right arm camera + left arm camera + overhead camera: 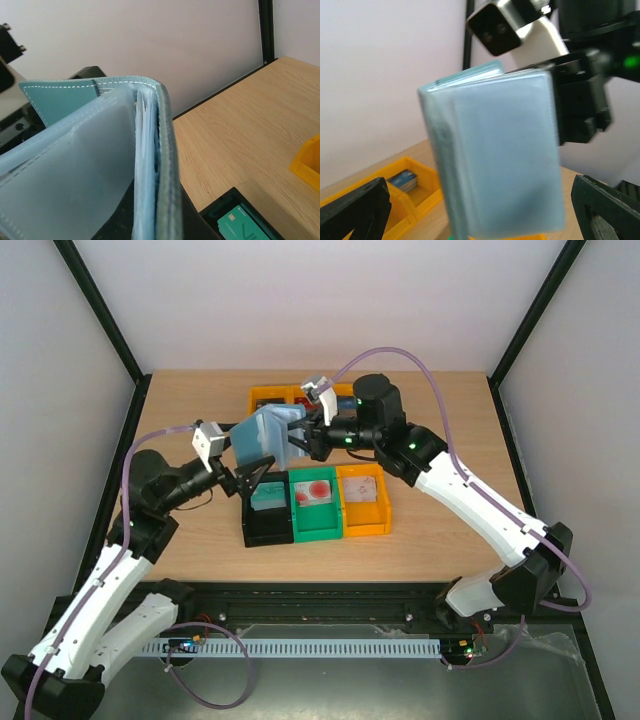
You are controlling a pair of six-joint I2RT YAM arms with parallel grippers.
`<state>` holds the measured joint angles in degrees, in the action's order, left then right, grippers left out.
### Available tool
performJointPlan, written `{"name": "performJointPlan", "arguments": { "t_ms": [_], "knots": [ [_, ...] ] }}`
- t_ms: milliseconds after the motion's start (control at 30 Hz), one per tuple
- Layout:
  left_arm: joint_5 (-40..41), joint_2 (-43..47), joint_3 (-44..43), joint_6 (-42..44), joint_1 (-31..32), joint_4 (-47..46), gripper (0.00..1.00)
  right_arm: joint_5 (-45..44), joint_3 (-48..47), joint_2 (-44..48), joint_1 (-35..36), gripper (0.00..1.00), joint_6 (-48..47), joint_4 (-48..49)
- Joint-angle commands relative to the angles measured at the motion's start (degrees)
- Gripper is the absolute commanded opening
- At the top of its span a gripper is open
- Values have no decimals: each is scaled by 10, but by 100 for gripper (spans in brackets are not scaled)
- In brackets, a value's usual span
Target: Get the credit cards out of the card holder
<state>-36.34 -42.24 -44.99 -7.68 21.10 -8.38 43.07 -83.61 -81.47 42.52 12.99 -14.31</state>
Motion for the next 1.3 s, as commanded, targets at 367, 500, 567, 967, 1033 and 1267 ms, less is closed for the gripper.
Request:
{"name": "performJointPlan", "arguments": {
  "t_ms": [367,500,567,967,1033,1267],
  "knots": [
    [64,-17,-15,34,17,2,100,-90,-60,-34,27,2,7,4],
    [57,-18,-17,38,20,-2,99,-101,-68,-44,27,2,6,-7],
    [74,-21,-18,37,20,-2,100,-94,-68,-46,27,2,3,-7],
    [144,-34,-22,85,39,9,100,-86,-68,-55,30,2,4,-2],
    [195,-37,-22,90,41,14,100,-85,-68,-57,30,2,4,-2],
    [242,-32,-21,96,41,22,99,-88,-68,-51,30,2,-5,-11]
  ]
}}
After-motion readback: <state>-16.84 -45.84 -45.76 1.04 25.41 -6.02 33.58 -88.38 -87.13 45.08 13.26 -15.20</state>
